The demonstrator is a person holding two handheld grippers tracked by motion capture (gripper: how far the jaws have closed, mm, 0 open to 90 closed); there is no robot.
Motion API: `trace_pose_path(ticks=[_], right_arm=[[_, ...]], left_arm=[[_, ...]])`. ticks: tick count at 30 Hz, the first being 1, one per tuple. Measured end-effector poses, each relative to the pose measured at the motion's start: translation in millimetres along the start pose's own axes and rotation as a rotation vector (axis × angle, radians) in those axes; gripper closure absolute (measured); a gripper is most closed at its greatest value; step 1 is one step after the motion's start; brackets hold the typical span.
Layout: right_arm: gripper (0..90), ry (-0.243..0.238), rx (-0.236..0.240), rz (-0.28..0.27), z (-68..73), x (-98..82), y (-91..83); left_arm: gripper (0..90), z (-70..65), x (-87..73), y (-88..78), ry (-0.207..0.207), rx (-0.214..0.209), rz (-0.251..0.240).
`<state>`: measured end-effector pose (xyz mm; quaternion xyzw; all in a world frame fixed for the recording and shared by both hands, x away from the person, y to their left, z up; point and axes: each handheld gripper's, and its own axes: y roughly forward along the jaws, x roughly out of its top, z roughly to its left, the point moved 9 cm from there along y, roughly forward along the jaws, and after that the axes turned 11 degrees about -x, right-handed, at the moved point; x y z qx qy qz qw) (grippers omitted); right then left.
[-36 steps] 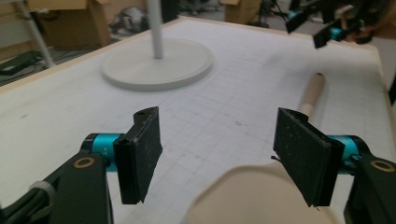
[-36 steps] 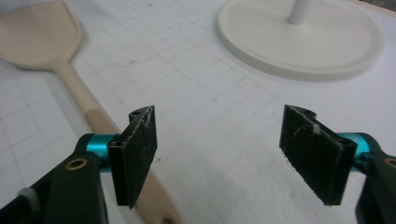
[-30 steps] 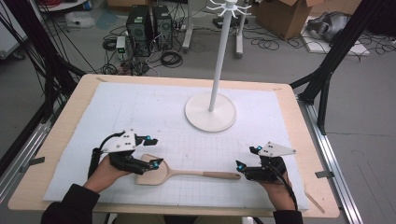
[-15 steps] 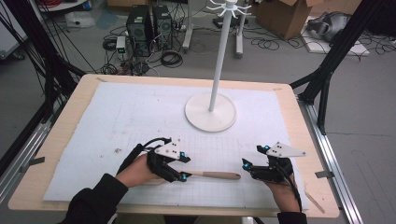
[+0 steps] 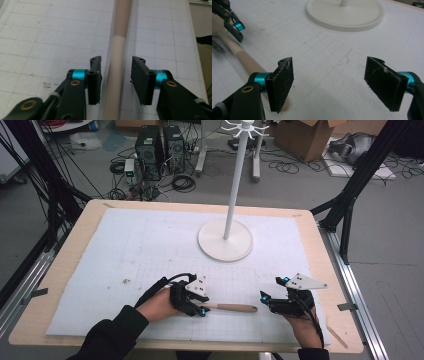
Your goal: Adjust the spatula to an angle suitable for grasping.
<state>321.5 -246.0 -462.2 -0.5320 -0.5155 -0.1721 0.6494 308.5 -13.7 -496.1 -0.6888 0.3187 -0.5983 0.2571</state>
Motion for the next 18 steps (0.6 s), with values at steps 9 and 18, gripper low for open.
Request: trace_pose_path(ticks=[9, 18], right_arm=[[22.8, -0.006, -0.002, -0.007, -1.2, 0.1, -0.2], [22.8, 0.003, -0.005, 0.001, -0.2, -2.2, 1.3]], left_arm=[[77.5, 5.0, -2.8, -3.0, -0.030, 0.020, 0.007], [77.7, 22.5, -3.6, -26.4, -0.181, 0.106, -0.093]])
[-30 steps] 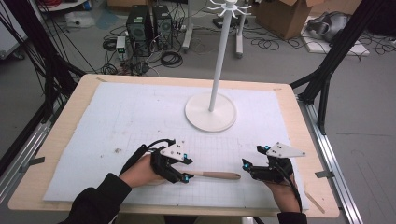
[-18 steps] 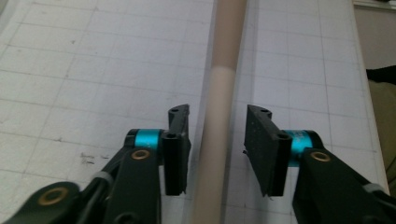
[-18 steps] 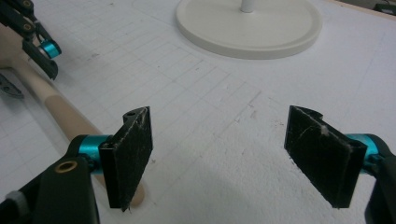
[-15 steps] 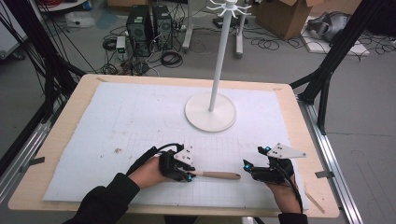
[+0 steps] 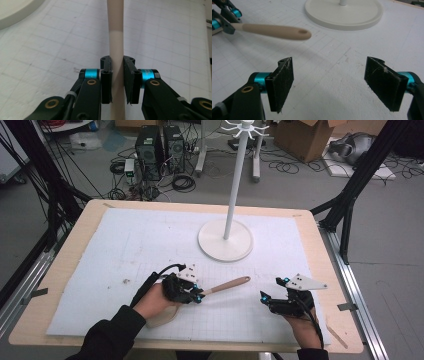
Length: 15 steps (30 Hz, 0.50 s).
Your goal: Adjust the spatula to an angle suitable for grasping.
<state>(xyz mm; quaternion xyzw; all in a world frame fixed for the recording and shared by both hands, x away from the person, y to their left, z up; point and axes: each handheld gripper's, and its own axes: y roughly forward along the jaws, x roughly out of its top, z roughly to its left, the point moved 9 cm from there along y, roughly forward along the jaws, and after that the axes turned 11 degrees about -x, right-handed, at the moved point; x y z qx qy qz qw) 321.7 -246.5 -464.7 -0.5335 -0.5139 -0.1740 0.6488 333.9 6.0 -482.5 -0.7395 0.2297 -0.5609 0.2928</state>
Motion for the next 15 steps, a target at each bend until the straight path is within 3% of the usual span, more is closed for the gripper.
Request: trace_pose_path(ticks=[2, 10, 15], right_arm=[[22.8, -0.003, 0.001, -0.001, 0.9, 0.5, 0.7], [22.8, -0.004, 0.008, 0.001, 4.0, 0.6, 3.3], [22.8, 0.000, 0.005, -0.004, 3.1, 0.2, 2.9]], left_arm=[[77.7, 5.1, -1.6, 0.1, -0.023, 0.033, 0.017], [77.4, 19.4, -5.0, 5.1, -0.115, 0.097, 0.030], [77.0, 21.4, -6.1, 5.8, -0.118, 0.102, 0.026]])
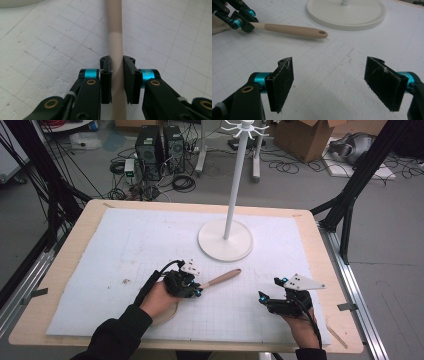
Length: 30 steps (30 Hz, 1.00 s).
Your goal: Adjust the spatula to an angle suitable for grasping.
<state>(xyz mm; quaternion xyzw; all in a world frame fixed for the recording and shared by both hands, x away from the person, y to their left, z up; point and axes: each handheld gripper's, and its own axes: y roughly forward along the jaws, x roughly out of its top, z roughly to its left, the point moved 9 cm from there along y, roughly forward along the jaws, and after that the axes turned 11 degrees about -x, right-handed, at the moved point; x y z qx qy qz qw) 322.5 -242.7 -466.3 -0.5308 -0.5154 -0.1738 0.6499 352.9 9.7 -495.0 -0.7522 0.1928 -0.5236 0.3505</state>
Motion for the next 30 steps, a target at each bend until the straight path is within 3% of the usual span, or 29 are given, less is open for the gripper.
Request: trace_pose_path(ticks=[2, 4, 11, 13, 17, 18, 19, 20, 24, 30], right_arm=[[22.8, 0.011, 0.001, 0.002, -0.2, -0.5, -0.6], [22.8, 0.029, -0.003, -0.008, -2.0, -0.4, -1.1], [22.7, 0.084, -0.017, -0.028, -8.6, -0.2, -6.9], [22.6, 0.099, -0.027, -0.036, -11.9, -0.4, -8.0], [21.4, 0.129, -0.062, -0.043, -16.6, -2.2, -10.9], [21.4, 0.131, -0.069, -0.044, -17.6, -2.8, -11.4], [21.4, 0.139, -0.070, -0.045, -18.0, -3.2, -11.8], [21.3, 0.145, -0.076, -0.045, -18.8, -3.3, -12.2], [19.2, 0.142, -0.092, -0.054, -20.4, -3.8, -13.7], [17.8, 0.143, -0.106, -0.062, -21.5, 1.6, -12.2]], left_arm=[[75.8, -0.3, 1.8, -3.1, 0.004, -0.001, -0.045], [64.7, 0.2, 5.0, -10.5, -0.014, 0.000, -0.110], [36.5, 5.8, 5.0, -61.8, -0.007, 0.046, -0.384], [29.2, 10.2, 2.3, -75.7, -0.025, 0.068, -0.452], [17.9, 16.9, -3.0, -91.7, -0.040, 0.085, -0.498], [18.0, 19.8, -5.2, -103.3, -0.042, 0.097, -0.531], [18.0, 19.8, -5.2, -103.3, -0.042, 0.097, -0.531], [18.0, 23.4, -7.3, -116.1, -0.035, 0.111, -0.574], [18.2, 33.4, -16.7, -137.4, -0.044, 0.160, -0.642], [19.0, 44.9, -36.8, -154.5, -0.059, 0.215, -0.693]])
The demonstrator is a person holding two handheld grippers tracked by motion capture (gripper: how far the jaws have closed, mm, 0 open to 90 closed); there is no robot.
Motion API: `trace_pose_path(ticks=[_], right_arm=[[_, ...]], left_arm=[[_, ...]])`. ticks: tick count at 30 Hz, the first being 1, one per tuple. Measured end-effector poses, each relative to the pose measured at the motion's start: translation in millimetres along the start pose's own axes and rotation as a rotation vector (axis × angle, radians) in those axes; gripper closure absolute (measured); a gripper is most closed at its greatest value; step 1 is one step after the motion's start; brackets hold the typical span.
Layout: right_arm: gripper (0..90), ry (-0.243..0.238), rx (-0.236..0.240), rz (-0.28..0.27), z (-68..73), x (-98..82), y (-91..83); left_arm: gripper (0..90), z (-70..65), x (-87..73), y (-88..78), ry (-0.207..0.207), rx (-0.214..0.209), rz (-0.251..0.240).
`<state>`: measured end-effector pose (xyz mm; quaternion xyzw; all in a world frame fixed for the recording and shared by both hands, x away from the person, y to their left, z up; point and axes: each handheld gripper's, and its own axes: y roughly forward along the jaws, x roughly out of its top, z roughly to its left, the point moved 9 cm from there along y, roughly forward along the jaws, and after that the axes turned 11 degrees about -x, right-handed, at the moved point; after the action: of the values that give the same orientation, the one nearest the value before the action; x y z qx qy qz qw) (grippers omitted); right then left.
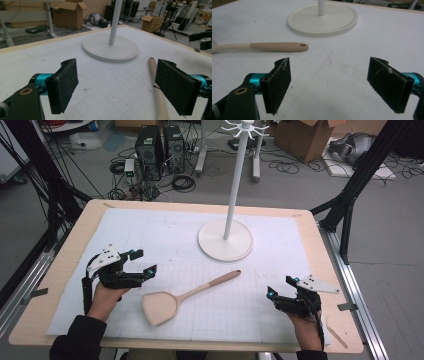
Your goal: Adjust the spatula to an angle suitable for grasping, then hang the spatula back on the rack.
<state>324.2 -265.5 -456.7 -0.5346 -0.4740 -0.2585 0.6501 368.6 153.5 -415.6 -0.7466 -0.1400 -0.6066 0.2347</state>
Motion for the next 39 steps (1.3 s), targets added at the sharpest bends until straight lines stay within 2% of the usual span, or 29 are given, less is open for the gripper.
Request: trace_pose_path(ticks=[1, 7, 10, 13, 19, 23, 25, 30, 34, 39], right_arm=[[17.6, -0.005, -0.004, -0.001, 1.2, 1.4, 0.2], [17.0, -0.017, -0.022, -0.003, 3.3, 7.2, 4.5], [17.0, -0.019, -0.016, 0.005, 6.4, 9.3, 6.5], [17.0, -0.037, -0.008, -0.003, 9.6, 11.9, 5.2], [17.0, -0.026, -0.015, -0.004, 6.7, 10.4, 4.3], [17.0, -0.025, -0.020, -0.009, 4.9, 11.3, 3.1], [16.9, -0.019, -0.025, -0.011, 3.5, 11.8, 3.2], [17.0, -0.008, -0.027, -0.004, 2.8, 11.6, 6.2], [17.0, -0.028, -0.013, 0.021, 6.8, 9.8, 8.6], [17.0, -0.032, 0.001, 0.015, 8.7, 11.6, 8.0]], left_arm=[[19.0, 5.8, -4.9, -6.6, -0.006, 0.024, 0.005], [19.1, 7.9, -14.6, -14.3, -0.024, 0.034, 0.011], [19.1, 7.4, -16.0, -15.8, -0.034, 0.035, 0.016], [19.1, 5.7, -15.3, -15.1, -0.027, 0.034, 0.019], [19.2, -1.1, -14.2, -11.1, -0.029, 0.013, 0.026], [19.1, -7.2, -14.0, -5.8, -0.027, -0.014, 0.041], [19.1, -11.7, -13.8, -1.1, -0.026, -0.036, 0.065], [19.2, -17.2, -13.0, 5.1, -0.029, -0.064, 0.078], [21.0, -22.3, -13.4, 16.2, -0.026, -0.087, 0.096], [22.5, -30.1, -11.6, 29.8, -0.020, -0.106, 0.122]])
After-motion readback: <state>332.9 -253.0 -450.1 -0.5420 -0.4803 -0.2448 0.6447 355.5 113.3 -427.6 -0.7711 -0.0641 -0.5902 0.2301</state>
